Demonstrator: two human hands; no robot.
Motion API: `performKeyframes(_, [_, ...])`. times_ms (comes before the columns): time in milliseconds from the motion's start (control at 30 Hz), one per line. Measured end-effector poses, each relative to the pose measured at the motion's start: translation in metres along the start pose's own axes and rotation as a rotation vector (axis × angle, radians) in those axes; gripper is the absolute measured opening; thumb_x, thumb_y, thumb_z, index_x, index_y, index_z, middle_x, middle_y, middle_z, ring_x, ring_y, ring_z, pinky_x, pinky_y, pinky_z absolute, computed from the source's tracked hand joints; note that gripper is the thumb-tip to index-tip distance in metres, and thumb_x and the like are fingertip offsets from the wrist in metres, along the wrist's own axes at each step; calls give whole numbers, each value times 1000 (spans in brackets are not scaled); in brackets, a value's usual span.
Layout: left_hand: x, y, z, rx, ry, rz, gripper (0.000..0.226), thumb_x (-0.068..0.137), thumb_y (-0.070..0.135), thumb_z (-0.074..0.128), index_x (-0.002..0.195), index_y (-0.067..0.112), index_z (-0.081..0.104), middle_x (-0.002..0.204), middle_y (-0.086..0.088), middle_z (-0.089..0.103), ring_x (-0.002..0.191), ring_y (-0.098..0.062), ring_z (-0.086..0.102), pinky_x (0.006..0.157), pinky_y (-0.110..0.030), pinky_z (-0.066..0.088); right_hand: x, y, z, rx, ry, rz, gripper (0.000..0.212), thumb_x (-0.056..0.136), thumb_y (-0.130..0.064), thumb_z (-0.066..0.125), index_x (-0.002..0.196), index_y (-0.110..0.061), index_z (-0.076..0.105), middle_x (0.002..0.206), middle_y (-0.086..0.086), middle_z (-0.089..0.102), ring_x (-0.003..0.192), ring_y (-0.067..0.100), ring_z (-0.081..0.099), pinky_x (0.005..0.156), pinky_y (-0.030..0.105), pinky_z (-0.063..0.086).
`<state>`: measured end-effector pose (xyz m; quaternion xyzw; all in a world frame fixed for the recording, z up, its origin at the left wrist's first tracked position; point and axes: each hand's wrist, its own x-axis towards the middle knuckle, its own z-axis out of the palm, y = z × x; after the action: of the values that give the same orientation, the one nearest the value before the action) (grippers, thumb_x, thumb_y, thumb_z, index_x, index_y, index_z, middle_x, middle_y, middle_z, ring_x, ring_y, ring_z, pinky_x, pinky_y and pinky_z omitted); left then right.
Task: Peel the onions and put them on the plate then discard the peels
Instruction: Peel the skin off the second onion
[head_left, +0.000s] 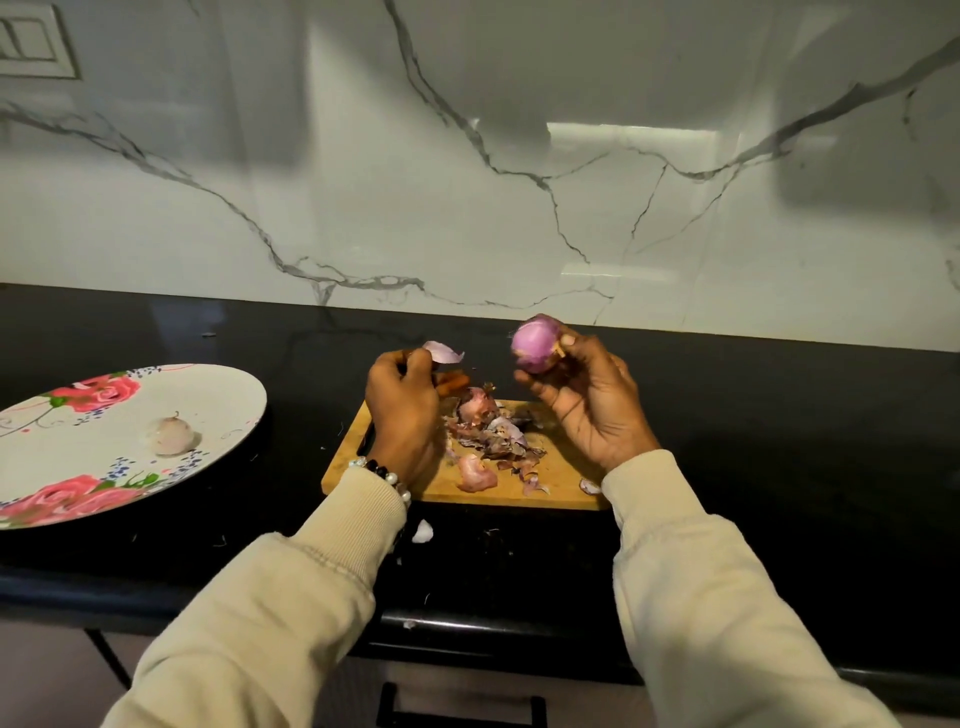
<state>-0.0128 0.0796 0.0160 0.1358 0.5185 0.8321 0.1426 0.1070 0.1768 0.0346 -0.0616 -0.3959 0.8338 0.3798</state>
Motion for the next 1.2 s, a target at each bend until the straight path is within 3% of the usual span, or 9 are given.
performKeyframes(100, [0,0,-2,266,21,177,7,94,10,58,99,14,60,97,-5,67,80,-14,69,71,-31,60,1,-2,-1,45,47,5,12,95,-3,52,92,-1,63,86,15,72,77,26,73,56,33,60])
performKeyframes(167, [-2,-2,-3,441,-35,365,20,90,3,62,105,17,60,97,2,65,85,-10,66,73,-25,58,2,0,-2,24,44,15,12,95,-3,52,90,-1,63,86,15,72,76,25,73,56,33,60])
performKeyframes(267, [-4,-5,-4,572,-112,544,22,88,-1,58,96,15,69,91,4,68,84,-8,65,76,-30,57,3,1,-3,-14,29,26,12,95,-3,52,91,0,64,88,16,72,77,25,73,57,33,60])
performKeyframes(500, [-6,-6,-3,597,-222,710,13,95,16,60,96,9,72,81,-3,72,74,-5,66,67,-23,54,6,2,-3,-98,50,19,14,94,0,55,85,1,66,94,20,68,88,32,69,61,37,62])
performKeyframes(667, [2,-9,-8,637,-180,773,19,91,9,58,104,16,70,93,1,71,85,-11,67,76,-39,57,6,5,-5,-221,-35,18,16,94,1,55,95,-1,71,93,14,75,84,26,73,62,31,61])
performKeyframes(800, [1,-7,-8,637,-168,873,17,91,5,61,102,12,72,97,0,69,85,-5,62,76,-29,55,9,8,-9,-293,-43,28,18,92,-1,60,106,1,70,106,19,73,93,27,71,62,27,59])
performKeyframes(933, [2,-8,-8,662,-243,996,17,88,9,68,104,9,73,97,-5,70,86,-9,63,79,-15,50,10,11,-10,-322,-65,41,22,90,0,62,111,3,68,102,19,73,91,25,71,67,29,60])
performKeyframes(1067, [5,-10,-11,766,-321,1100,20,87,9,67,106,10,74,95,-8,68,84,-14,64,77,-17,50,9,13,-11,-363,-101,37,30,83,-5,67,113,1,69,102,17,74,94,25,71,82,34,60])
performKeyframes(1200, [6,-7,-16,908,-375,1152,31,92,24,54,107,5,73,94,-10,70,80,-20,67,74,-25,53,10,12,-13,-396,-101,80,39,76,-6,72,115,-2,69,111,19,72,106,32,69,97,47,54])
